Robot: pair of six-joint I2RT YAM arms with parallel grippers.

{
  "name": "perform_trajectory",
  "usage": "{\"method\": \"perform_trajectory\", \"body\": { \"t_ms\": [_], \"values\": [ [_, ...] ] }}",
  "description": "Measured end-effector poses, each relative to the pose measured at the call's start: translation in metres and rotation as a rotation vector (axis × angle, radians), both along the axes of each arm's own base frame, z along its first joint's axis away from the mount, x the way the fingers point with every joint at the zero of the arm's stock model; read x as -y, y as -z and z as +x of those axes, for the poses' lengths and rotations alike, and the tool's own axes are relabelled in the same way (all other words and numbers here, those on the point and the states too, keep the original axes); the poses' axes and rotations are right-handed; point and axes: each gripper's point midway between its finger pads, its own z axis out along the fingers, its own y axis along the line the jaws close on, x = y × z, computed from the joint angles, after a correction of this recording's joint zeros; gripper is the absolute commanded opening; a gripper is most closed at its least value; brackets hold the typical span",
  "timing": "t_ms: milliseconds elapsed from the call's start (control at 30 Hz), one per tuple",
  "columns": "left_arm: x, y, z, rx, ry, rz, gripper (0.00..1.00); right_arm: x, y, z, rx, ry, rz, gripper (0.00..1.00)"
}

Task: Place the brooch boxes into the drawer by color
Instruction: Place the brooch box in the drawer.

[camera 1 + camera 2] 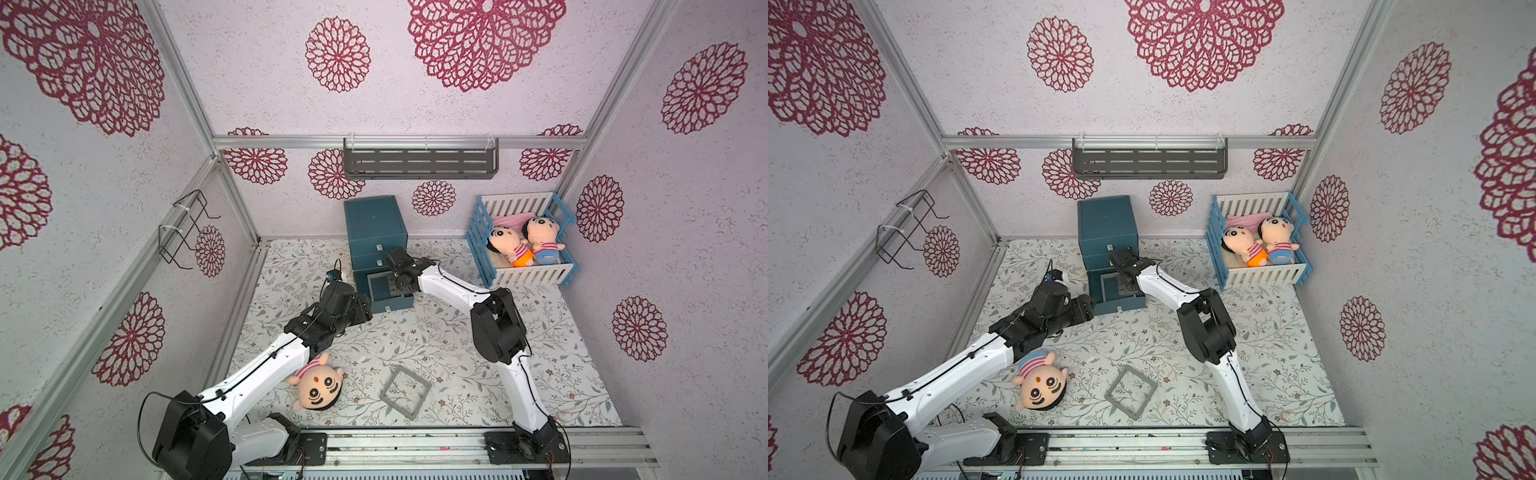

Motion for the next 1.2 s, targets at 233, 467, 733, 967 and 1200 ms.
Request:
{"method": "perform_trajectory", "body": {
  "t_ms": [233,467,733,967,1200],
  "values": [
    [0.000,0.000,0.000,0.000,0.000,0.000,0.74,-0.001,0.010,0.007,-0.012,-0.002,0.005,0.00],
    [0.000,0.000,0.000,-0.001,-0.001,0.000,0.74,0.001,0.018,0.009,-0.023,-0.002,0.002,0.00],
    [0.000,0.000,0.000,-0.001,-0.003,-0.003,0.74,-0.003,0.025,0.010,-0.039,-0.017,0.011,0.15],
    [0.000,0.000,0.000,-0.002,-0.001,-0.006,0.74,-0.005,0.025,0.011,-0.035,-0.030,0.018,0.30],
    [0.000,0.000,0.000,-0.004,-0.002,-0.007,0.74,-0.010,0.021,0.016,0.005,-0.045,0.044,0.32]
  ]
}}
